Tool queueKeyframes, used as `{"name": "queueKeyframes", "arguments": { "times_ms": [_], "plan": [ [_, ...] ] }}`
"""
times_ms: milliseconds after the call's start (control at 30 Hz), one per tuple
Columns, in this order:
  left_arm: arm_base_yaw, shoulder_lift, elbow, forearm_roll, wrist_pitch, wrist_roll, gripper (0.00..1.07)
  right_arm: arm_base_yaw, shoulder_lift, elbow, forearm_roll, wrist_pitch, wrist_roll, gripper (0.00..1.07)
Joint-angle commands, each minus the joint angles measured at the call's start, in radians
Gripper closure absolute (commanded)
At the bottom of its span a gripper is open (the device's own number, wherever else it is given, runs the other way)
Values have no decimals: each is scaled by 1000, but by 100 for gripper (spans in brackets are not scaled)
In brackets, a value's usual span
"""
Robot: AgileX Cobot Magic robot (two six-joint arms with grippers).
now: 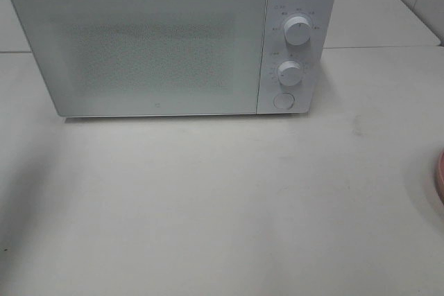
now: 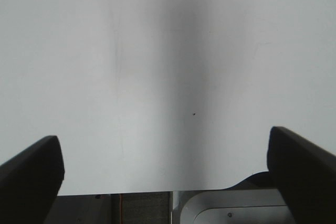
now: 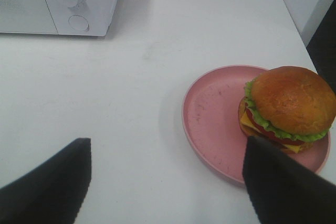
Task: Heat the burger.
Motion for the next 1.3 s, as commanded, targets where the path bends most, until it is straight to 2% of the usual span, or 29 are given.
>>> {"name": "queueKeyframes", "arguments": {
  "times_ms": [33,167,200,233,300,333,367,433,467,500,633,700,733,800,1100,1167,1300],
  "plan": [
    [34,-83,59,-1,65,-12,5,-4,-28,-1,-1,-8,-11,31],
    [34,-231,166,10,54,-6,5,-4,-28,-1,-1,-8,-11,31],
    [34,-231,166,10,54,-6,5,-4,-28,-1,-1,-8,-11,31],
    [34,-294,223,14,38,-5,5,-4,-28,-1,-1,-8,-11,31],
    [34,-329,246,14,27,-4,5,-4,-28,-1,-1,-8,-11,31],
    [34,-403,308,14,-5,-4,5,-4,-28,-1,-1,-8,-11,31],
    [34,-403,308,14,-5,-4,5,-4,-28,-1,-1,-8,-11,31],
    [34,-502,395,19,-67,-4,5,-4,-28,-1,-1,-8,-11,31],
    [34,-502,395,19,-67,-4,5,-4,-28,-1,-1,-8,-11,31],
    [34,-574,453,22,-106,-4,5,-4,-28,-1,-1,-8,-11,31],
    [34,-674,524,22,-142,-4,5,-4,-28,-1,-1,-8,-11,31],
    [34,-769,607,22,-186,-4,5,-4,-28,-1,-1,-8,-11,31],
    [34,-769,607,22,-186,-4,5,-4,-28,-1,-1,-8,-11,31],
    [33,-890,627,25,-174,4,5,-4,-28,-1,-1,-8,-11,31],
    [33,-1064,627,22,-175,17,5,-4,-28,-1,-1,-8,-11,31],
    [33,-1170,627,21,-175,16,5,-4,-28,-1,-1,-8,-11,31],
    [33,-1253,627,13,-175,16,5,-4,-28,-1,-1,-8,-11,31]
  ]
}}
